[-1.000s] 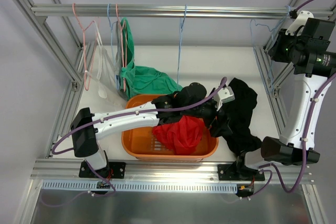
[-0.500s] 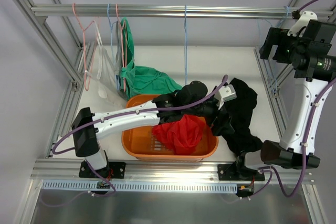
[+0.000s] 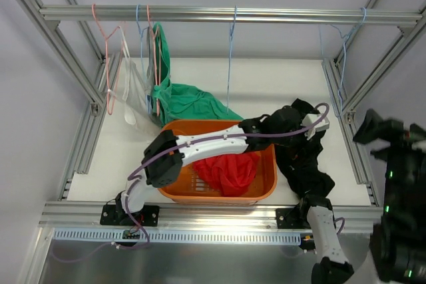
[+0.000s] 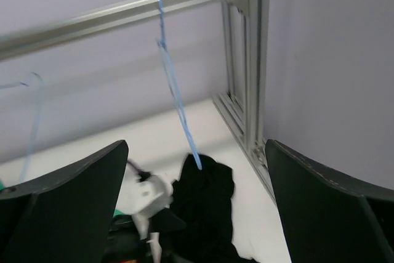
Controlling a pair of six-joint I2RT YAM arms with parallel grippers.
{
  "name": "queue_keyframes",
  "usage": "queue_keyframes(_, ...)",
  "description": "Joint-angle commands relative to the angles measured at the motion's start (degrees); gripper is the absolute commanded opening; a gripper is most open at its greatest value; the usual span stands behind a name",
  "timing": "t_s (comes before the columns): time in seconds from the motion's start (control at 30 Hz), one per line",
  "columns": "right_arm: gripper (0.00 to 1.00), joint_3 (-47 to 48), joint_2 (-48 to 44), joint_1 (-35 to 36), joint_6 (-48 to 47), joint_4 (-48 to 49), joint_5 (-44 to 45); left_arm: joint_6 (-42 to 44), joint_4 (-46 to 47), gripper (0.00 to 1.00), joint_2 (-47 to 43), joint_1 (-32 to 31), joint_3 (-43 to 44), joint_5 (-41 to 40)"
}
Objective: Remove the tank top from the hanger
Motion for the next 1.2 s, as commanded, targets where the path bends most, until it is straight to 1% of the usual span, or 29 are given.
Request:
queue_keyframes(0.0,0.99,-4.81,-8.35,0.01,6.22,5.3,-5.68,5.37,-1.03,0.99,7.12,-0.31,8.81,-2.76)
queue_keyframes(0.07,1.0,-5.17,-10.14,0.54,7.62,5.22,-11.29,5.38,-3.13,0.99,11.09,0.21,12.77,-3.29)
queue_keyframes(0.1,1.0,-5.08,-11.19,1.59,8.07,5.04,-12.97,5.38,-4.1,0.99,15.03,0.48,16.88,-3.3)
queue_keyframes(0.2,1.0,-3.85,-11.64,3.87,8.6,4.6,-15.27,5.38,-6.56,0.99,20.4,1.09,21.57,-4.43)
queue_keyframes(0.47,1.0,-3.85,-13.04,5.9,7.81,4.08,-16.06,7.49,-10.52,0.99,25.7,0.83,22.73,-7.69)
queue_keyframes(0.63,0.99,-3.68,-12.78,6.17,7.72,4.16,-16.06,8.55,-11.93,0.99,24.91,0.74,21.67,-8.65)
queue_keyframes(0.73,0.99,-3.41,-12.87,6.34,7.46,4.34,-16.59,11.18,-12.72,0.97,23.42,0.57,20.79,-9.79)
queue_keyframes(0.8,0.99,-3.32,-13.04,6.69,7.1,4.51,-16.41,13.46,-14.47,0.9,22.45,0.48,20.35,-10.94)
queue_keyframes(0.9,1.0,-2.71,-13.22,7.13,6.58,4.43,-16.15,15.92,-16.94,0.71,22.1,0.48,19.74,-11.2)
queue_keyframes(0.93,0.99,-2.53,-13.22,7.13,6.58,4.43,-16.06,16.28,-17.2,0.58,22.18,0.48,19.56,-11.21)
queue_keyframes(1.0,1.0,-2.1,-13.31,7.13,6.4,4.43,-16.15,17.16,-17.9,0.46,22.89,0.48,19.38,-10.86)
queue_keyframes(1.03,0.99,-2.01,-13.31,7.22,6.4,4.43,-16.15,17.16,-17.99,0.29,23.15,0.39,19.39,-10.59)
queue_keyframes(1.07,1.0,-1.66,-13.22,7.22,6.31,4.51,-16.15,17.08,-18.08,0.2,23.33,0.39,19.47,-10.24)
queue_keyframes(1.1,1.0,-1.65,-13.22,7.31,6.14,4.51,-15.98,16.55,-18.08,0.15,23.33,0.39,19.65,-9.89)
queue_keyframes(1.13,1.0,-1.57,-13.05,7.4,6.05,4.51,-15.89,16.37,-18.08,0.06,22.98,0.39,20.08,-9.71)
queue_keyframes(1.17,0.99,-1.65,-13.05,7.4,5.96,4.51,-15.89,15.41,-18.08,0.04,22.8,0.39,20.44,-9.89)
